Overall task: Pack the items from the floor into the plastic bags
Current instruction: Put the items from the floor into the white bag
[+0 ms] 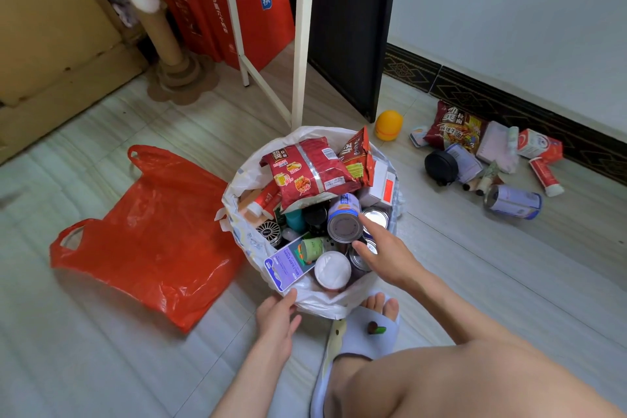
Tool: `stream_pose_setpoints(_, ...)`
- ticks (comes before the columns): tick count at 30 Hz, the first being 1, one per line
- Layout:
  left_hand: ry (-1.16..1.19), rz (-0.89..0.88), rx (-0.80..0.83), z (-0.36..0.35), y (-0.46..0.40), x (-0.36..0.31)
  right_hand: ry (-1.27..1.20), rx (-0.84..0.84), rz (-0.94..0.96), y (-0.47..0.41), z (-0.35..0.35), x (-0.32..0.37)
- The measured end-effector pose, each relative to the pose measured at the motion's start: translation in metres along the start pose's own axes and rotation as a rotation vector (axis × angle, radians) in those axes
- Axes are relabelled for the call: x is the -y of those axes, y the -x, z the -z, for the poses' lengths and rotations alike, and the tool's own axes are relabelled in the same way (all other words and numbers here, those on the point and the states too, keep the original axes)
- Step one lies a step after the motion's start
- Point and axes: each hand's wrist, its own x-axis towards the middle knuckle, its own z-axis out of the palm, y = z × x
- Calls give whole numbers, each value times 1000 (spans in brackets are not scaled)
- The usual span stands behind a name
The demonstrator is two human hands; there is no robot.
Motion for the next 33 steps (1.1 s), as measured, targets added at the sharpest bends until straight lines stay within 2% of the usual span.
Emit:
stream_pose_setpoints(5,-86,-273,-107,9,0,-8,12,22,8,3,1,-1)
stream_pose_setpoints(12,-296,-463,-144,23,-23,-49,65,113,72,1,4,8)
stream_pose_setpoints(14,-363,-481,-198,33,-37,-60,70,121,75,-1,6,10)
stream_pose_setpoints(19,-381,-498,-318,57,-50,-94,71,-58,49,-11,19,4)
stream_pose_setpoints(22,-338,-510,-323,59,-40,-103,61,-163,-49,-27,30,-5)
stream_pose_setpoints(25,-248,-455,-287,54,-28,-90,-69,-263,-169,-50,38,-10)
stream_pose_setpoints(29,-131,-284,-204,45,-14,-68,-165,-247,-332,-82,41,-19)
stream_pose_setpoints(33,-88,-176,-187,37,-8,-56,-254,-221,-419,-106,31,-37)
